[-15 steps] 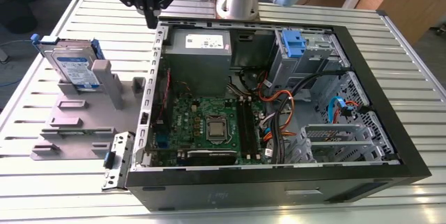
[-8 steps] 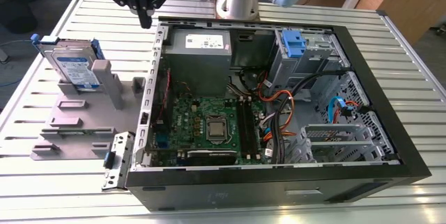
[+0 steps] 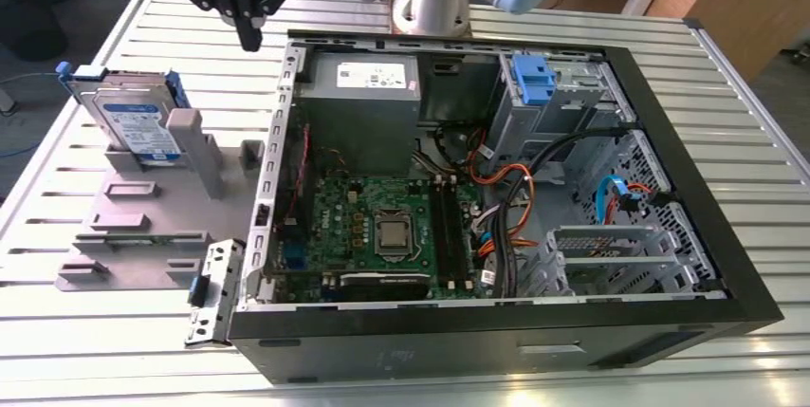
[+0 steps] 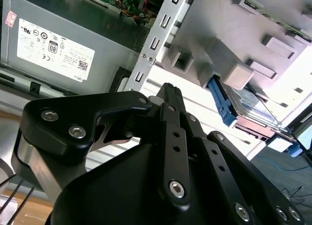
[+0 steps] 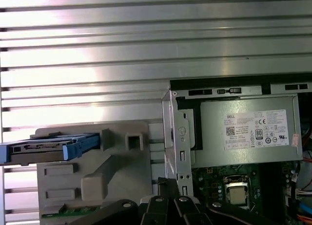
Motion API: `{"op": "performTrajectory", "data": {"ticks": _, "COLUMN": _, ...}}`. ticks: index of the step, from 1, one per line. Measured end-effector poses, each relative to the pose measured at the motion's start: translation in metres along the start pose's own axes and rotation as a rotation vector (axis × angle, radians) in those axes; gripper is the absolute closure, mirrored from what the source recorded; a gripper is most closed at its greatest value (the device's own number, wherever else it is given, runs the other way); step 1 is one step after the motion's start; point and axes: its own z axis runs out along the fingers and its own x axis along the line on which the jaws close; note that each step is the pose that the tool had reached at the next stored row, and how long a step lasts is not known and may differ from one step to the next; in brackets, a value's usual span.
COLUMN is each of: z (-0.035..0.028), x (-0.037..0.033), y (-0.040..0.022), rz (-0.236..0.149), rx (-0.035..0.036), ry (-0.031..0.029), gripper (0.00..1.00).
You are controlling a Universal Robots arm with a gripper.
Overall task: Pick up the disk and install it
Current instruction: 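Reach for the disk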
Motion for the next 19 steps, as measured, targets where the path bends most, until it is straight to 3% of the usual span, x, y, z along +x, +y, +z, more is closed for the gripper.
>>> {"op": "performTrajectory", "data": {"ticks": 8, "z": -0.0004, "x": 0.0155, "y": -0.0011, "rz": 0.0, "rx": 0.0, "ry": -0.0001, "gripper": 0.89}}
{"op": "performTrajectory", "data": {"ticks": 19, "z": -0.0008, "x": 0.0311, "y": -0.0023, "rz": 0.0, "rx": 0.0, "ry": 0.0, "gripper": 0.89}}
